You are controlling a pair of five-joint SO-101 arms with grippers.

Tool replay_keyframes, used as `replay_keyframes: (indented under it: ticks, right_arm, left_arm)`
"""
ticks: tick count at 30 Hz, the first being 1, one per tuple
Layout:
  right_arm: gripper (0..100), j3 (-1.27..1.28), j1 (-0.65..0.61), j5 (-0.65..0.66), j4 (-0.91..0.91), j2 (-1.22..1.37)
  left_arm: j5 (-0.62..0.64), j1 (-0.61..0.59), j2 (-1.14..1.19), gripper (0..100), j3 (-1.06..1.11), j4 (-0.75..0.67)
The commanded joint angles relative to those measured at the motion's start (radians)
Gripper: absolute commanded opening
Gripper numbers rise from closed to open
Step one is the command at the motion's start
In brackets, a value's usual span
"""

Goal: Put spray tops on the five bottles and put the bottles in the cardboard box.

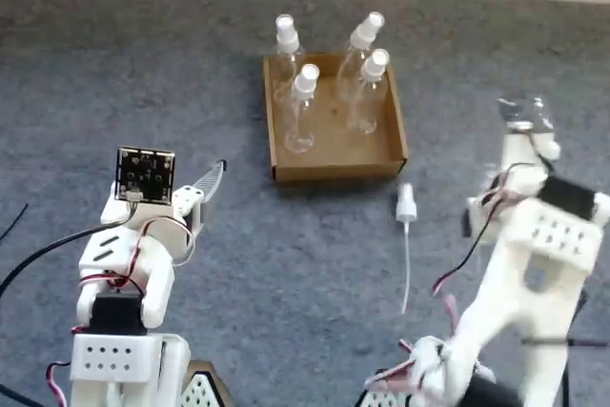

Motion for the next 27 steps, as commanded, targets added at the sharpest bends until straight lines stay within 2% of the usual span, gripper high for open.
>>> replay_keyframes:
  ticks: [1, 4, 7, 11, 14, 17, 20, 23, 27]
  right_arm:
    - [0.9, -0.073, 0.124, 0.049, -0.117, 0.282]
    - [0.9, -0.134, 0.134, 0.147, -0.136, 0.432]
    - [0.9, -0.171, 0.156, 0.187, -0.147, 0.529]
    - [0.9, -0.179, 0.156, 0.204, -0.245, 0.588]
    - [0.9, -0.179, 0.153, 0.204, -0.292, 0.605]
    - [0.9, -0.174, 0.134, 0.206, -0.309, 0.607]
    - [0.9, -0.173, 0.122, 0.199, -0.306, 0.608]
    - [0.9, -0.173, 0.122, 0.198, -0.306, 0.604]
    - [0.9, -0.173, 0.131, 0.198, -0.306, 0.604]
  left_arm:
    - [-0.014, 0.035, 0.027, 27, -0.183, 0.147]
    - [-0.13, 0.105, 0.148, 27, -0.363, 0.287]
    - [-0.192, 0.189, 0.361, 21, -0.604, 0.465]
    - [-0.229, 0.404, 0.684, 18, -0.918, 0.701]
    - [-0.224, 0.587, 0.863, 18, -1.063, 0.783]
    - [-0.178, 0.742, 1.001, 18, -1.104, 0.76]
    - [-0.121, 0.843, 1.127, 18, -1.113, 0.637]
    - [-0.023, 0.895, 1.23, 18, -1.113, 0.494]
    - [0.163, 0.889, 1.307, 18, -1.115, 0.325]
